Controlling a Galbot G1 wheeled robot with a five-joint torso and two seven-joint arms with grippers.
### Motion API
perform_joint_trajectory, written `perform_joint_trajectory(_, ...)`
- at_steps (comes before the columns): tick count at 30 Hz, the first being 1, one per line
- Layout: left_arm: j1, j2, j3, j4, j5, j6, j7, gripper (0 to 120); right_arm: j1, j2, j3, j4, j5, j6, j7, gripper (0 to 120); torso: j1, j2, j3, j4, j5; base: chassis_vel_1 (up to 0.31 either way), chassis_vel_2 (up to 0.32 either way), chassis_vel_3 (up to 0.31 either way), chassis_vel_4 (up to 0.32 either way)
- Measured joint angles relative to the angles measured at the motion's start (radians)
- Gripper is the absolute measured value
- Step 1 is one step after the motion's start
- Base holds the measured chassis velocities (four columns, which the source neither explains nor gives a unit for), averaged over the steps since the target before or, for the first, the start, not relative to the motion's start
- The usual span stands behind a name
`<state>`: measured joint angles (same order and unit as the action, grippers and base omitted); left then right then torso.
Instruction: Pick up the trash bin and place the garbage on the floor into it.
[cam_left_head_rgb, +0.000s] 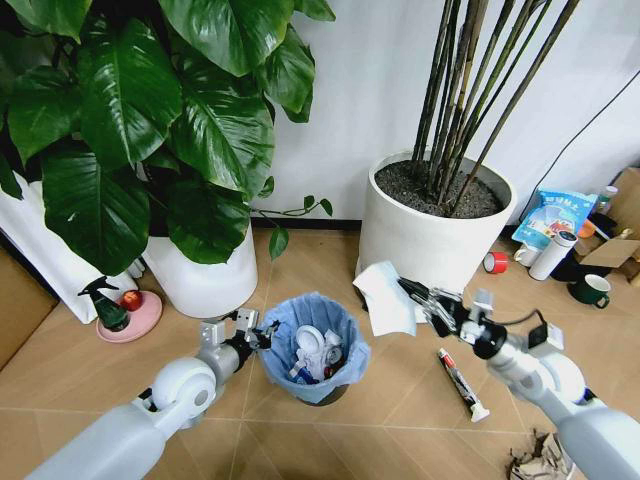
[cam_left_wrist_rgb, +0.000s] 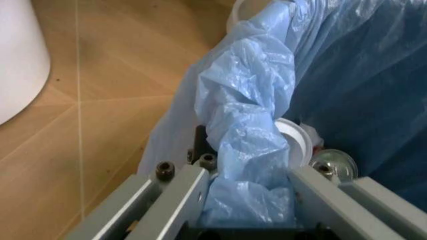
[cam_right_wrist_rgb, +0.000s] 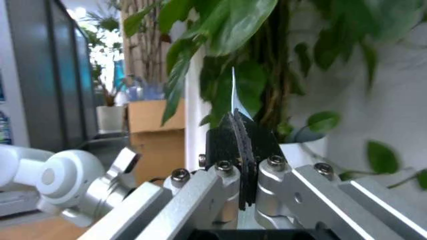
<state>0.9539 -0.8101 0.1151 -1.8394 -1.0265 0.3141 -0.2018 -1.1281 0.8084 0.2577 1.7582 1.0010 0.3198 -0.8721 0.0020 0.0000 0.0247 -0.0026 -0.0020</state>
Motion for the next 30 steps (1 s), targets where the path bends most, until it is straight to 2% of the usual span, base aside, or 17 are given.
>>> perform_joint_trajectory(3, 0.004, -0.005, 0.002, -0.004, 0.0, 0.003, -0.007, 1, 0.074, 0.021, -0.109, -0.064, -0.019, -0.001, 0.008, 0, 0.0, 0.0, 0.0, 0.0, 0.0002, 0.0, 0.0, 0.0, 0.0)
perform_joint_trajectory(7, 0.015, -0.005, 0.001, -0.015, 0.001, 0.004, -0.01, 1, 0.11, 0.042, -0.164, -0.116, -0.042, -0.002, 0.015, 0, 0.0, 0.0, 0.0, 0.0, 0.0003, 0.0, 0.0, 0.0, 0.0)
perform_joint_trajectory(19, 0.033, -0.005, -0.007, -0.039, -0.002, 0.011, -0.029, 1, 0.182, 0.086, -0.247, -0.212, -0.096, -0.002, 0.048, 0, 0.0, 0.0, 0.0, 0.0, 0.0, 0.0, 0.0, 0.0, 0.0)
perform_joint_trajectory(20, 0.03, -0.005, -0.008, -0.042, -0.005, 0.012, -0.031, 1, 0.184, 0.086, -0.255, -0.218, -0.102, -0.002, 0.049, 1, 0.0, 0.0, 0.0, -0.0001, 0.0, 0.0, 0.0, 0.0, 0.0)
perform_joint_trajectory(23, 0.026, -0.005, -0.013, -0.047, -0.011, 0.014, -0.035, 1, 0.184, 0.086, -0.267, -0.228, -0.11, -0.005, 0.049, 16, 0.0, 0.0, 0.0, -0.0003, 0.0001, 0.0, 0.0, 0.0, 0.0)
perform_joint_trajectory(24, 0.026, -0.005, -0.013, -0.047, -0.011, 0.014, -0.035, 1, 0.184, 0.086, -0.267, -0.228, -0.11, -0.005, 0.049, 16, 0.0, 0.0, 0.0, -0.0003, 0.0001, 0.0, 0.0, 0.0, 0.0)
perform_joint_trajectory(27, 0.028, -0.004, -0.02, -0.047, -0.011, 0.014, -0.036, 1, 0.184, 0.085, -0.267, -0.231, -0.11, -0.008, 0.049, 30, 0.0, 0.0, 0.0, -0.0001, 0.0002, 0.0, 0.0, 0.0, 0.0)
perform_joint_trajectory(28, 0.028, -0.004, -0.02, -0.047, -0.011, 0.014, -0.036, 1, 0.184, 0.085, -0.267, -0.231, -0.11, -0.008, 0.049, 30, 0.0, 0.0, 0.0, -0.0001, 0.0002, 0.0, 0.0, 0.0, 0.0)
perform_joint_trajectory(30, 0.03, -0.004, -0.022, -0.048, -0.012, 0.015, -0.036, 1, 0.185, 0.084, -0.267, -0.231, -0.109, -0.009, 0.05, 41, 0.0, 0.0, 0.0, -0.0001, 0.0001, 0.0, 0.0, 0.0, 0.0)
